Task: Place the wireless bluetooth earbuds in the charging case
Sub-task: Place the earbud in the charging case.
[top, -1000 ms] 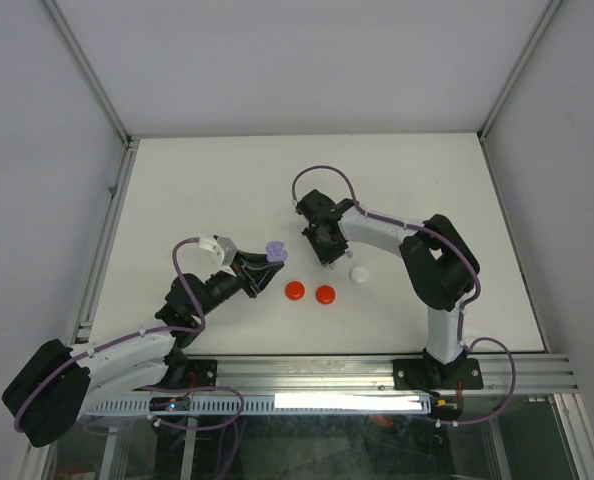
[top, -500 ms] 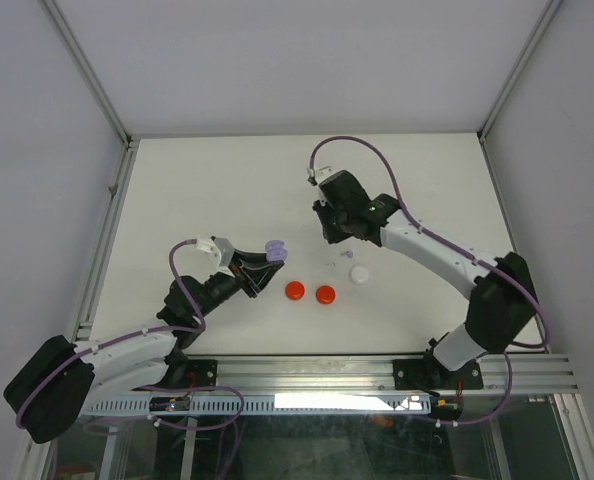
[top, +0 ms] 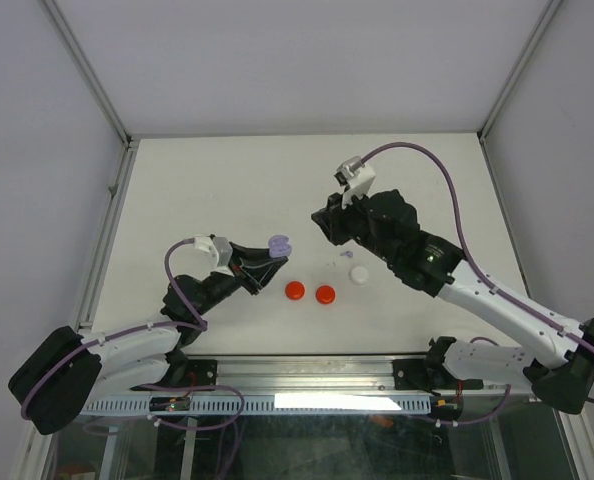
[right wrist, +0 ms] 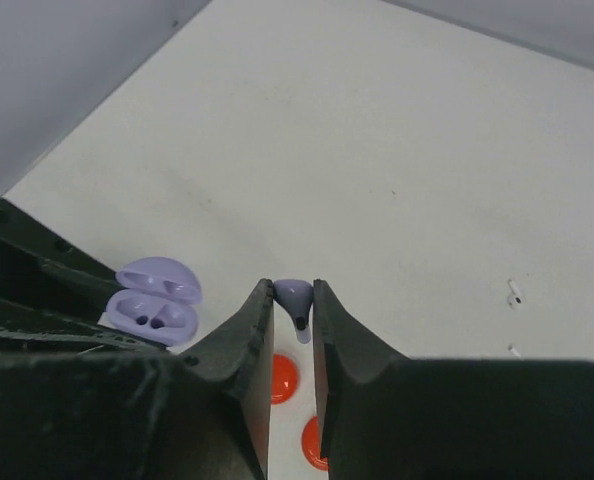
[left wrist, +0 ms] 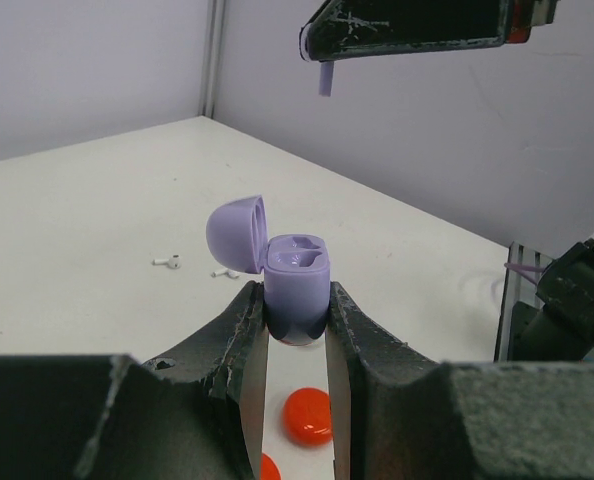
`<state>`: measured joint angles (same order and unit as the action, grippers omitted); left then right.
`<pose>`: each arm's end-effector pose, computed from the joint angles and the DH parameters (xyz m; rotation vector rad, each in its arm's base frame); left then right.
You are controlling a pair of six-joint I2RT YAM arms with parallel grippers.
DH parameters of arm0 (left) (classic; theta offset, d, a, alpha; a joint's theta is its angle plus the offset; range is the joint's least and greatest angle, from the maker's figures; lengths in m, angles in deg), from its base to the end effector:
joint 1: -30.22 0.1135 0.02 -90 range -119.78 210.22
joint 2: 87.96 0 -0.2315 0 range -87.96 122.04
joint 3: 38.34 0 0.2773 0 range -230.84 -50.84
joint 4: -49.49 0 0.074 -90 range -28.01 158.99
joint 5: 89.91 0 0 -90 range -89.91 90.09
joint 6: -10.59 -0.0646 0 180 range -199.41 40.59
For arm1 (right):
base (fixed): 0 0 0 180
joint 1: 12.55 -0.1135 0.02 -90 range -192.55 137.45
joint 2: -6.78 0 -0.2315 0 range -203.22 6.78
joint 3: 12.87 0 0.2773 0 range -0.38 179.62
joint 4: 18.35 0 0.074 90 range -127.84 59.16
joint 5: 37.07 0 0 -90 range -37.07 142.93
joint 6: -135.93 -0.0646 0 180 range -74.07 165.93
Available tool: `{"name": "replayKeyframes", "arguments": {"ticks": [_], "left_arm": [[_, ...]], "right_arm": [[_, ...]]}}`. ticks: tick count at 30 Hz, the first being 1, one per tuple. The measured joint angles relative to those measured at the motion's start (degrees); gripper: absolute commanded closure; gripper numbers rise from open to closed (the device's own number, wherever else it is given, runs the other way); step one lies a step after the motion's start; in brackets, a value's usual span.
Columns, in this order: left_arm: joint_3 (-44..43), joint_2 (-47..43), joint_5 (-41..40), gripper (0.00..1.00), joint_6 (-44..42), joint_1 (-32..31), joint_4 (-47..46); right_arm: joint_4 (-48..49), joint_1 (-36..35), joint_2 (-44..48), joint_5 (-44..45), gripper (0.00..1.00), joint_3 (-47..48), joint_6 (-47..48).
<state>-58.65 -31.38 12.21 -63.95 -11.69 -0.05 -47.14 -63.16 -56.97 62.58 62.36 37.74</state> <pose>0.1767 -0.1768 0.1742 0.5033 1.3206 -0.9798 0.2120 0.2411 0.3353 -0.5779 1.8155 0.5470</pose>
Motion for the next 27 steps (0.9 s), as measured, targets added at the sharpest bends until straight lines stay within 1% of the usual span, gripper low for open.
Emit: {"name": "replayKeyframes", "arguments": {"ticks": [7, 14, 20, 27], "left_arm": [[-1.18, 1.14, 2.36, 1.00, -1.42, 0.00, -3.63], [-2.89, 1.62, 5.20, 1.00, -3.04, 0.00, -5.40], [-3.43, 1.84, 6.67, 1.00, -4.02, 0.00, -5.97], [-3.74, 1.81, 7.54, 1.00, -4.90, 0.00, -6.25]], "right_arm": [[11.15, -5.11, 4.46, -1.53, 0.89, -6.01, -0.98], [20.02, -8.37, 5.18, -4.33, 0.89, -10.25, -1.64], [23.98, -10.51, 5.03, -5.55, 0.89, -11.56, -2.12], [25.05, -11.76, 4.13, -5.64, 0.89, -11.67, -2.25]]}}
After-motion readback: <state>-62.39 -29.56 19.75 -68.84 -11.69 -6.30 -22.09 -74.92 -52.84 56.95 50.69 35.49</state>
